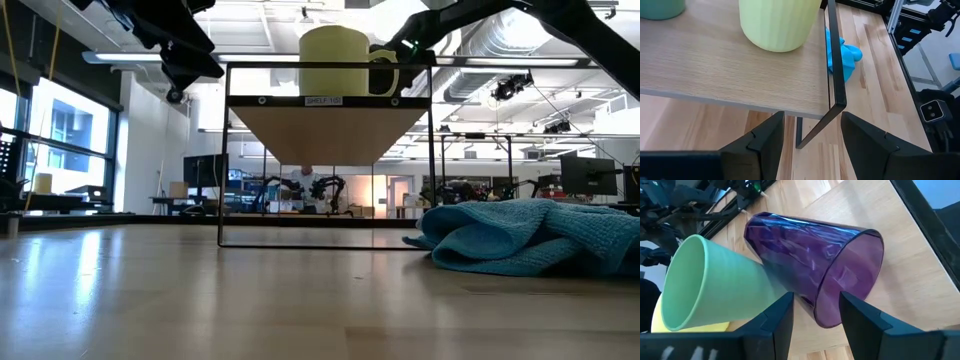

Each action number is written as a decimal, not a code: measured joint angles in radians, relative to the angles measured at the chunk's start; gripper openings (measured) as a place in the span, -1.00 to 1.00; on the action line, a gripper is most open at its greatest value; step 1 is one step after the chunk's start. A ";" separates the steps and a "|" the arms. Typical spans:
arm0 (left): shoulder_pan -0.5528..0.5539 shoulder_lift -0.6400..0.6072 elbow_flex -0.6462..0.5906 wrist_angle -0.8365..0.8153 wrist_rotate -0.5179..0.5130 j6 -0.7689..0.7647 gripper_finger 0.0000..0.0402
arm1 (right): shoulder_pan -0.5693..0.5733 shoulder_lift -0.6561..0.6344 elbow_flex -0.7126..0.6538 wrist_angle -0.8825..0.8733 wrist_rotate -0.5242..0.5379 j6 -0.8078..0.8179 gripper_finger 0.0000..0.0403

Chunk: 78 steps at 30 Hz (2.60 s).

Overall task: Stack small to large cups/mugs on shelf
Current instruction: Put the violet cup on the shelf

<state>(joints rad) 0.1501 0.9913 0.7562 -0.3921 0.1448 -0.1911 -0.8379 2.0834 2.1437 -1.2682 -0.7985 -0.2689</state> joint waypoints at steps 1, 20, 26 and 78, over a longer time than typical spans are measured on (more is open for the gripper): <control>0.000 0.000 0.000 0.000 0.000 0.000 -0.08 | 0.001 0.000 0.000 0.000 0.000 -0.001 -0.26; 0.000 0.000 0.000 0.000 0.000 -0.001 -0.08 | 0.045 0.005 0.000 0.020 0.007 -0.003 -0.29; 0.000 0.000 0.000 -0.001 0.000 -0.001 -0.08 | 0.047 0.005 0.000 0.009 0.043 -0.025 -0.68; 0.000 0.000 0.000 0.001 0.005 -0.007 -0.08 | 0.163 -0.042 0.212 -0.302 0.434 -0.023 -1.00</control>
<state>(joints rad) 0.1497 0.9909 0.7562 -0.3912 0.1493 -0.1978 -0.6744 2.0415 2.3558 -1.5701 -0.3648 -0.2924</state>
